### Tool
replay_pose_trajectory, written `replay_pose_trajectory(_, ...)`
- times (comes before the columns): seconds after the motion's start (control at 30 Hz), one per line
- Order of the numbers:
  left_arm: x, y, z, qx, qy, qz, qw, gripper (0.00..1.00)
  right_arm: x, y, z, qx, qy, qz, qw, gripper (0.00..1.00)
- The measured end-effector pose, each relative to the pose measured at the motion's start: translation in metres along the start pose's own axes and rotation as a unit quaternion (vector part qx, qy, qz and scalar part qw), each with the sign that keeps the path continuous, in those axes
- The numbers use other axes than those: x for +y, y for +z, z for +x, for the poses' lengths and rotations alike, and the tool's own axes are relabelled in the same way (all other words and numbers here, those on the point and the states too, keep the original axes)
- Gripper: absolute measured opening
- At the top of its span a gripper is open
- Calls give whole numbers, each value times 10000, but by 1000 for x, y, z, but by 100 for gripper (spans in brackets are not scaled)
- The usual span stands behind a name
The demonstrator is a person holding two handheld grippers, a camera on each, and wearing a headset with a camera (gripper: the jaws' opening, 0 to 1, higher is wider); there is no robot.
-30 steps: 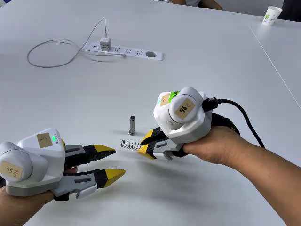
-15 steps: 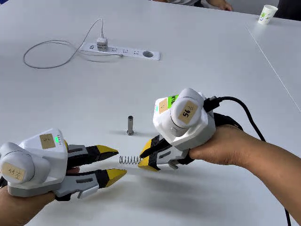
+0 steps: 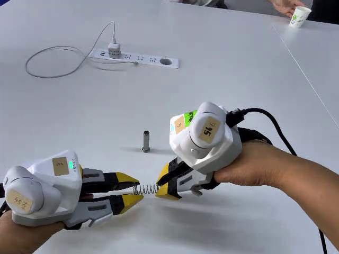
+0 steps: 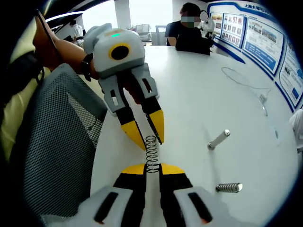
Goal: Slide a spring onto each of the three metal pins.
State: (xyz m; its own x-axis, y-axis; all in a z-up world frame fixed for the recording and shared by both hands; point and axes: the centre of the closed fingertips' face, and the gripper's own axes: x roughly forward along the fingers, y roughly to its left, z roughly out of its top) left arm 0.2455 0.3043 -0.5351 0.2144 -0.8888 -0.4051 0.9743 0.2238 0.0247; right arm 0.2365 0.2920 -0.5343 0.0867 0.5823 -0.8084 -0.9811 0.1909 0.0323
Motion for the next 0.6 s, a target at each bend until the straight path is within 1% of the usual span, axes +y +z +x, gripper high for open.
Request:
replay_pose_trajectory(0.17, -2, 0, 1, 23, -31, 87, 10000, 12, 1, 5, -5, -35, 14, -14, 10000, 11)
replay_pose_trajectory(0.4, -1, 2, 2, 2, -1, 79, 10000, 12, 1, 15, -13, -154, -71, -84, 9998, 11)
replay_pose_trajectory(0.6, -1, 3, 2, -3, 12, 84, 10000, 12, 1, 31, -18, -389, -129, -126, 9991, 11)
